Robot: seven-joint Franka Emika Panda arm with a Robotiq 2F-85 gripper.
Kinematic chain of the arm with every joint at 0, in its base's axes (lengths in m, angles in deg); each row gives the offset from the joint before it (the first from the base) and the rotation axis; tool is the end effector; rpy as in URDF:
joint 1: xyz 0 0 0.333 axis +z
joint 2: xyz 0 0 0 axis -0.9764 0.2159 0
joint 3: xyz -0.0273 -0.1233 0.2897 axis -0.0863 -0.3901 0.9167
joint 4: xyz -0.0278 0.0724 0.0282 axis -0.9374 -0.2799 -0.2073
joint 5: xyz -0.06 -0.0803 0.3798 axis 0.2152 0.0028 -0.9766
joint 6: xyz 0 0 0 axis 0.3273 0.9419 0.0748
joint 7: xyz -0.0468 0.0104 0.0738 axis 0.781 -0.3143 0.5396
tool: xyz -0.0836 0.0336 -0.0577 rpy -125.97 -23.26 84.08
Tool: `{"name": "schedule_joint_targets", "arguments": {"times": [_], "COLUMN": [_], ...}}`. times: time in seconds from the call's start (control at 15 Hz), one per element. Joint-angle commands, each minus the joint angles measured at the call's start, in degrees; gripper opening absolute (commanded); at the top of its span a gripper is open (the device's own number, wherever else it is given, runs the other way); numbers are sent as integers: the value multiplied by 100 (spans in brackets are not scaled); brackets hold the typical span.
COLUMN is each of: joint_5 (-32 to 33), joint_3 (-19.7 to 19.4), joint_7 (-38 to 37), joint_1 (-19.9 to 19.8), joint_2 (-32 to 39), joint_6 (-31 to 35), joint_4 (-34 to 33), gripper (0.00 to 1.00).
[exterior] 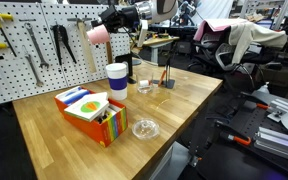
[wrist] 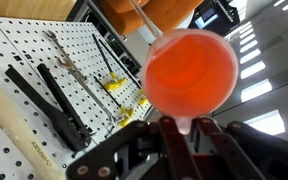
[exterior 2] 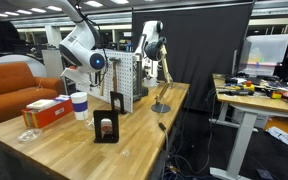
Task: Pour the water in the pink cup into the white and blue cup
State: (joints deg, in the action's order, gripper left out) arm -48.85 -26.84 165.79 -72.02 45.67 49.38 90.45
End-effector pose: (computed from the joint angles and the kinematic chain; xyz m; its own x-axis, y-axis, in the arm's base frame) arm 0.5997 0.1546 0.2911 0.6372 -0.0693 0.7676 0.7014 -0.3607 -0.6148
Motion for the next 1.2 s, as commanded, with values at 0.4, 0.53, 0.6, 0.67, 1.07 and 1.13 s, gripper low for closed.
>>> {"name": "schedule_joint_targets", "arguments": {"times": [0.4,0.53,0.6,0.67,1.07,1.13], "joint_5": [-215,-216,-219,-219,-215,-218], "joint_3": [-91,-97,-100,-104,-135,-140], "joint_7": [132,137,140,141,143,140], "joint_1": [-32,-34,-36,-37,-57,-60], "joint_2": [-123,-122,-121,-121,-133,-133], "joint_6": [-326,-359,-373,-386,-583,-607], "joint_4": [208,215,219,223,260,264], "gripper": [4,4,4,4,4,4]}}
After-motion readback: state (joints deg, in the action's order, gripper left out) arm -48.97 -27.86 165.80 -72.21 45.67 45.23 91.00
